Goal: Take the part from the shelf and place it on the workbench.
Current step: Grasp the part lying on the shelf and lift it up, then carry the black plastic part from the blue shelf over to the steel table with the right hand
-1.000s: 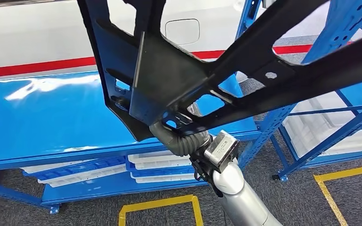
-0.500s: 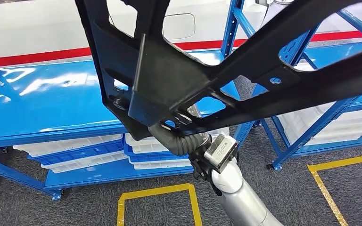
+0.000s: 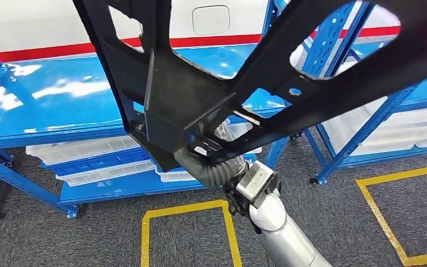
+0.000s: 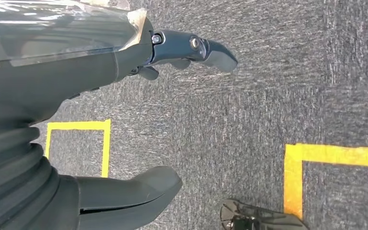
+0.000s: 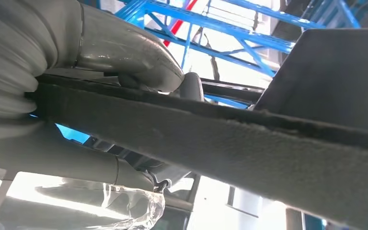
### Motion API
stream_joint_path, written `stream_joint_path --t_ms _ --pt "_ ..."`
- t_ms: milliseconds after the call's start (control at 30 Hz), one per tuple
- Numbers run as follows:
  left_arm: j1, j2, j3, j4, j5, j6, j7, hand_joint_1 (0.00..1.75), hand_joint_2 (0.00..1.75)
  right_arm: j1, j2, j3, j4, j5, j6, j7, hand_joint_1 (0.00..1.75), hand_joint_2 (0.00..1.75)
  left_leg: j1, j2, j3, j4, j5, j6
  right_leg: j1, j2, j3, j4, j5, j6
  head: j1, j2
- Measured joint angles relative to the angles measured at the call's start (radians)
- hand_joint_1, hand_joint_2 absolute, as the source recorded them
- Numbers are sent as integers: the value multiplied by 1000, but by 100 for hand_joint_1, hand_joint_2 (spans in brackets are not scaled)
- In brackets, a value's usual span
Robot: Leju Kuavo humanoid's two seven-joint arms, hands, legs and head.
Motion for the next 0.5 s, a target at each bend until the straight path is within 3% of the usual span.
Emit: stream_joint_path --t_ms 67,100,133,167,200,233,267,300,333,367,400,467,500 --pt "1 0 0 0 -4 0 -1 0 175 3 0 0 2 7 -3 -5 175 175 2 -2 -7 -3 14 -11 -6 -1 -13 -8 11 -12 0 0" --pt "1 0 0 0 -6 0 -1 0 175 5 1 0 4 10 -3 -7 175 175 5 -4 -15 9 -6 -18 -10 -2 -23 -8 22 -21 0 0" --pt "2 0 0 0 -7 0 -1 0 175 6 3 -1 5 11 -4 -9 175 175 8 -7 -26 36 -43 -25 -16 -3 -33 -9 36 -30 -1 0" --pt "2 0 0 0 -7 0 -1 0 175 7 5 -1 6 13 -4 -9 175 175 12 -9 -40 84 -98 -32 -19 -5 -45 -9 49 -36 -2 0" --pt "1 -1 0 0 -8 0 -1 0 175 8 7 -1 7 14 -4 -10 175 175 16 -9 -55 151 -155 -39 -18 -5 -59 -8 63 -40 -3 0" --pt "1 -1 0 0 -7 0 -1 0 175 9 8 -1 9 17 -3 -10 175 175 19 -10 -67 219 -192 -46 -18 -5 -72 -6 75 -39 -3 0" --pt "1 -1 0 0 -7 0 -1 0 175 10 9 -1 11 20 -2 -10 175 175 23 -10 -71 275 -206 -52 -18 -6 -89 -4 87 -36 -3 0" --pt "1 -1 0 0 -7 0 -1 0 175 12 10 -1 13 23 0 -10 175 175 28 -10 -62 302 -197 -57 -19 -7 -105 0 98 -33 -3 0" --pt "1 -1 0 0 -6 1 -1 0 175 13 11 -1 16 26 2 -10 175 175 33 -10 -36 293 -172 -61 -21 -7 -121 6 105 -27 -3 0" --pt "0 -1 0 0 -6 1 -1 0 175 13 13 -2 18 28 5 -10 175 175 38 -10 8 248 -147 -65 -24 -7 -137 15 112 -23 -4 0" --pt "-1 -2 0 0 -6 1 -1 0 175 12 16 -3 19 29 7 -11 175 175 43 -11 62 180 -140 -70 -24 -7 -152 25 117 -18 -4 0" --pt "-5 -3 0 0 -5 1 -1 0 175 10 23 -6 21 31 11 -13 175 175 43 -16 145 57 -158 -67 -21 -7 -173 42 127 -4 -3 0" --pt "-7 -4 0 0 -5 1 -1 0 175 8 26 -8 22 33 14 -13 175 175 39 -18 160 28 -170 -61 -20 -7 -180 45 135 5 -3 0"
